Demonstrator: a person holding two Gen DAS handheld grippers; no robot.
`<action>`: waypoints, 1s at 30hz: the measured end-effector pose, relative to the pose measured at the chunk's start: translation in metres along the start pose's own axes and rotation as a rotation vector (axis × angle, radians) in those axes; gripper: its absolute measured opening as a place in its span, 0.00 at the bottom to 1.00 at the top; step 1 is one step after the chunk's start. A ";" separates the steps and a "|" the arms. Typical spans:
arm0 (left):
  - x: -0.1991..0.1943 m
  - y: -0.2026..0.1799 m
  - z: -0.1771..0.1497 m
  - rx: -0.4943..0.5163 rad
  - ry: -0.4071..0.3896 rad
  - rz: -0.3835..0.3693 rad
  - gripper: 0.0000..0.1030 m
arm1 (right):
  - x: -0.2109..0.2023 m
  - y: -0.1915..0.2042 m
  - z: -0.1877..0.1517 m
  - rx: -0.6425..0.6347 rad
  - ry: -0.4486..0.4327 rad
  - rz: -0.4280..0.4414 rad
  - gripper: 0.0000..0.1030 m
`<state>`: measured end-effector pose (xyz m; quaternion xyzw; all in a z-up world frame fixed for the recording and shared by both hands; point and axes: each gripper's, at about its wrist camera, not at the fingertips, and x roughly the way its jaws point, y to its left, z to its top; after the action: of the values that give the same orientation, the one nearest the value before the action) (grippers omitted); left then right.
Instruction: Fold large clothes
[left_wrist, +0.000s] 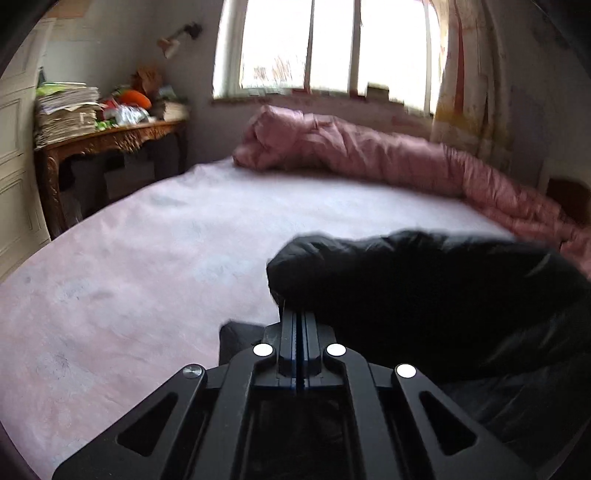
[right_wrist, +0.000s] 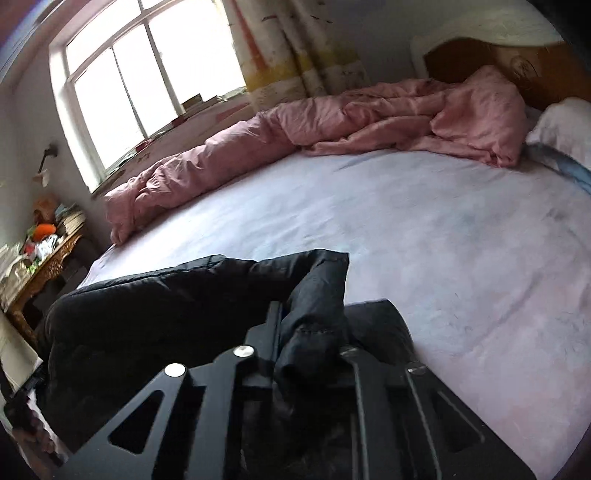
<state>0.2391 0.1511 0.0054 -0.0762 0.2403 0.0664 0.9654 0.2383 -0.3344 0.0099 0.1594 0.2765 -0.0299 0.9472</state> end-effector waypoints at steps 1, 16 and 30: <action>-0.008 0.005 0.003 -0.026 -0.038 -0.012 0.01 | -0.004 0.004 0.000 -0.023 -0.026 -0.007 0.09; 0.058 -0.003 -0.020 0.085 0.236 0.165 0.01 | 0.045 0.023 -0.002 -0.145 0.031 -0.087 0.10; -0.056 -0.021 0.007 0.078 -0.216 -0.101 0.82 | -0.024 0.031 0.003 -0.084 -0.192 -0.056 0.86</action>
<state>0.1963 0.1264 0.0408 -0.0432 0.1333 0.0163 0.9900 0.2240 -0.3071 0.0337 0.1080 0.1897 -0.0601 0.9740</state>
